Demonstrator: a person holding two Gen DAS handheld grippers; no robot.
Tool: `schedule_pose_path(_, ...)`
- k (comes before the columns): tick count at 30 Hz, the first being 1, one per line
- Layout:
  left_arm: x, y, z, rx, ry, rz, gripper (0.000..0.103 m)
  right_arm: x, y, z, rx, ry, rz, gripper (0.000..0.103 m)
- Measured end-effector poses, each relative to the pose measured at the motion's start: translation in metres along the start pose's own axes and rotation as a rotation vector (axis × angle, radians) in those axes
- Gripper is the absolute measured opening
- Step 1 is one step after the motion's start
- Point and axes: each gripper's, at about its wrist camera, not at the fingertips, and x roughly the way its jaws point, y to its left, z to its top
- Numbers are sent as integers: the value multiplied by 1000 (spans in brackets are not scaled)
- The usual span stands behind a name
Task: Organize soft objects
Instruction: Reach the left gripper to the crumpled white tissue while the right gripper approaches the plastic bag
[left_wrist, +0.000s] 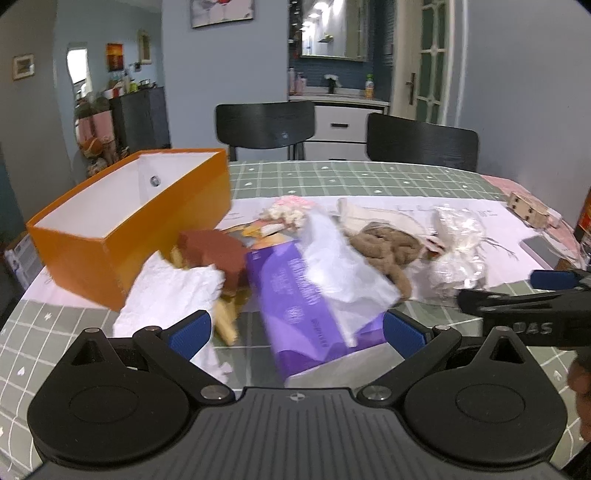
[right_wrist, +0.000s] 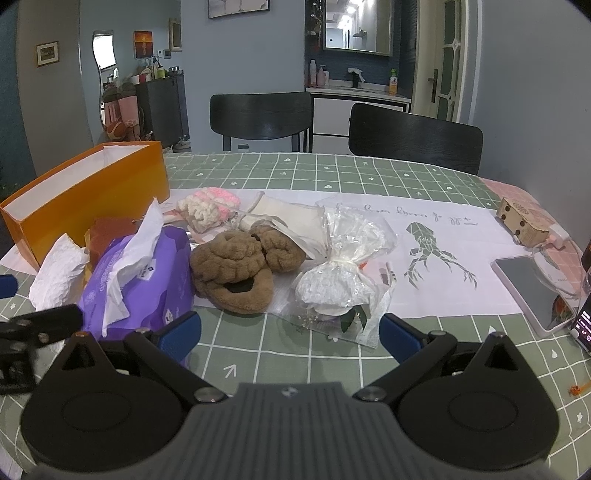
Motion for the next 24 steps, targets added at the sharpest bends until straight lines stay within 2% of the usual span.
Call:
schedule_pose_path(8,2,39,-6,-61,4,44,103,8,-2,-1,-7,7,-7,100)
schedule_pose_path(12,4,64,-8,-98,-6,71,103,12,-5,-2,-5,7,29,100)
schedule_pose_path(16,9,81,-12,-106,-39,51,103,14,-6,-1,-15,0,67,100)
schedule_pose_path(21,29,91,-18,-108,-22,90,103,15,-6,-1,-37,-26,78,101)
schedule_pose_path(24,40,99,-22,-121,-17,72,103,18,-9,0,-32,-21,87,101)
